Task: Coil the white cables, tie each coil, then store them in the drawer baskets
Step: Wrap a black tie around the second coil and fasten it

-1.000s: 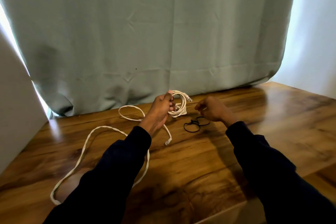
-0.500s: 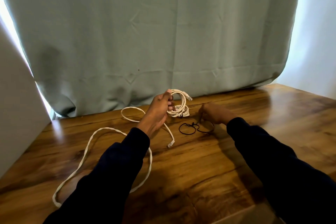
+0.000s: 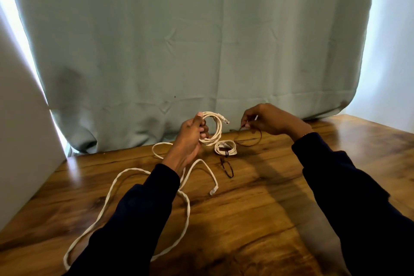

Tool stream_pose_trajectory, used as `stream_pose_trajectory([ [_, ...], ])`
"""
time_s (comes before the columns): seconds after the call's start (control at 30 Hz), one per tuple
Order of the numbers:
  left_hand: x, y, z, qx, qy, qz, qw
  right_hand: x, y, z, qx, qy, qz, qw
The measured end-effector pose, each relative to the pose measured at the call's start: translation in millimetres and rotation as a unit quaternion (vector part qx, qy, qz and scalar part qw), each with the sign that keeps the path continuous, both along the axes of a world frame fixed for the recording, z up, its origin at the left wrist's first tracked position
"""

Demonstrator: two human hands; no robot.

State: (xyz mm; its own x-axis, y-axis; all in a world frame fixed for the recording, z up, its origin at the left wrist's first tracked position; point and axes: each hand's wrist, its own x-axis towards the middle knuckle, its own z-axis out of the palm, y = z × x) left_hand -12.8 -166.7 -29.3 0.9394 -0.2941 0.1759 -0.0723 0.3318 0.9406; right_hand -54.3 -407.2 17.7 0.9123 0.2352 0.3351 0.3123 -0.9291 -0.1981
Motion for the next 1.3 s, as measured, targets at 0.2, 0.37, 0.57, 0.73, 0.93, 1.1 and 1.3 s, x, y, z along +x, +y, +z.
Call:
stream_pose_trajectory([
  [0.2, 4, 12, 6, 0.0, -0.001, 0.021, 1.0, -4, 23, 20, 0.008, -0.053, 0.016, 0.998],
  [0.37, 7, 18, 5, -0.019, 0.004, 0.036, 0.999, -6, 41, 22, 0.125, -0.044, 0.022, 0.991],
  [0.57, 9, 25, 11, -0.034, -0.013, 0.042, 0.998, -12, 77, 28, 0.254, -0.019, 0.072, 0.964],
  [0.73, 8, 37, 24, -0.071, -0.028, 0.025, 0.997, -2, 110, 30, 0.319, -0.052, 0.09, 0.942],
  [0.93, 11, 62, 40, -0.093, -0.047, 0.019, 0.994, 13, 138, 34, 0.372, -0.082, 0.108, 0.918],
  [1.1, 18, 78, 45, -0.118, -0.029, 0.016, 0.992, 21, 154, 34, 0.345, -0.114, 0.099, 0.926],
  [1.3, 23, 87, 45, -0.082, -0.042, 0.074, 0.993, 24, 164, 36, 0.33, -0.117, 0.071, 0.934],
])
